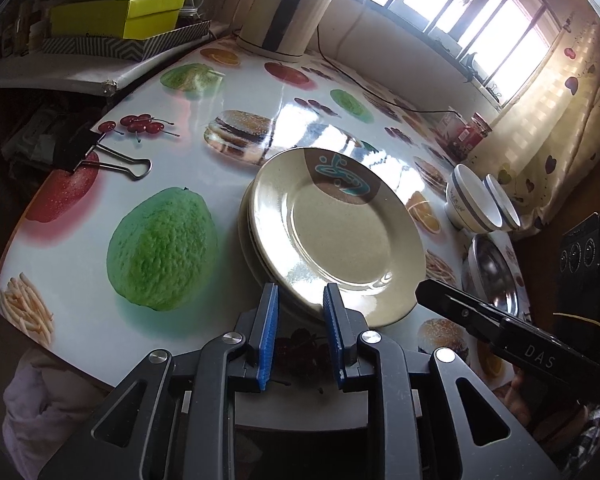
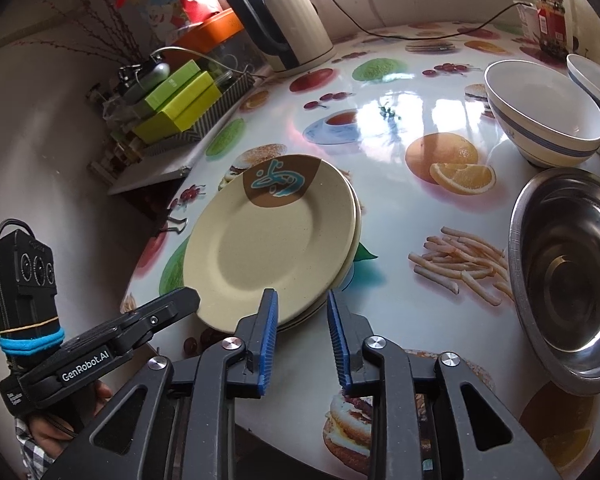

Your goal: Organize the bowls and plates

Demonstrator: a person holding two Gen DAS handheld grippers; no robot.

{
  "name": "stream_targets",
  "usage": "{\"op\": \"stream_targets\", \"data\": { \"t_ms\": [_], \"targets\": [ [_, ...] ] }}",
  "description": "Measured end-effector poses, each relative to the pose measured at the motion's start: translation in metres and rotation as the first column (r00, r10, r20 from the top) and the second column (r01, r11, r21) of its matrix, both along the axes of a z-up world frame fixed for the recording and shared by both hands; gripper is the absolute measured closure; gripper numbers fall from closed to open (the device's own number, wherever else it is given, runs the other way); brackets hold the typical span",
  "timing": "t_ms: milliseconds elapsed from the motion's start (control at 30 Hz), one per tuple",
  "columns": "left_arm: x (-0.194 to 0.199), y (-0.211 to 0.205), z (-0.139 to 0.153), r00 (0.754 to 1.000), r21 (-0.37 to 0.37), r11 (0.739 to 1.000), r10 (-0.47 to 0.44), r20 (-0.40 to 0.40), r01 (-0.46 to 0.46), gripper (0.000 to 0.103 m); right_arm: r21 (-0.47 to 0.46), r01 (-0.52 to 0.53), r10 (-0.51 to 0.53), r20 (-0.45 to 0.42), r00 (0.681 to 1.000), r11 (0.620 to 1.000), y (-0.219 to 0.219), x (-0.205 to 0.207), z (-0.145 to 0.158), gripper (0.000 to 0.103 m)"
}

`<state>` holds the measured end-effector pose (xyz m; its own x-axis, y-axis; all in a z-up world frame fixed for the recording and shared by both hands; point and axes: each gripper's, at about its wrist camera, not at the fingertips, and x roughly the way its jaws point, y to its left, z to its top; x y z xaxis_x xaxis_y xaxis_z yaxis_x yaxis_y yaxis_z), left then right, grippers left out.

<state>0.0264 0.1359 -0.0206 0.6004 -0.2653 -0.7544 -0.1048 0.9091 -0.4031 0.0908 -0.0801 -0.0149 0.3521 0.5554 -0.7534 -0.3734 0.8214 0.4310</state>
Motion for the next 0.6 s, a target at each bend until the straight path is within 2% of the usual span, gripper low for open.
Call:
{"op": "stream_targets", "data": {
  "t_ms": [100,167,333,600],
  "targets": [
    [0.000,-0.001,-0.002,1.000,-0.015,1.000,-0.007,-0.001,0.007,0.079,0.001,0.005,-0.005,-0.022,1.000,1.000,0.000,0.001,-0.005,0.068],
    [0.002,-0.001,-0.003,1.000,-0.017,1.000,-0.011,-0.007,0.010,0.075,-0.002,0.003,-0.003,-0.031,1.000,1.000,0.001,0.003,-0.008,0.064],
    [0.007,-0.002,-0.006,1.000,-0.019,1.000,-0.016,-0.016,0.016,0.069,0.005,-0.022,0.023,-0.038,0.999,1.000,0.008,0.006,-0.010,0.064],
    [0.013,-0.002,-0.005,1.000,0.000,1.000,-0.015,-0.014,0.015,0.069,0.014,-0.029,0.029,-0.051,0.998,0.999,0.014,0.014,-0.013,0.064]
  ]
}}
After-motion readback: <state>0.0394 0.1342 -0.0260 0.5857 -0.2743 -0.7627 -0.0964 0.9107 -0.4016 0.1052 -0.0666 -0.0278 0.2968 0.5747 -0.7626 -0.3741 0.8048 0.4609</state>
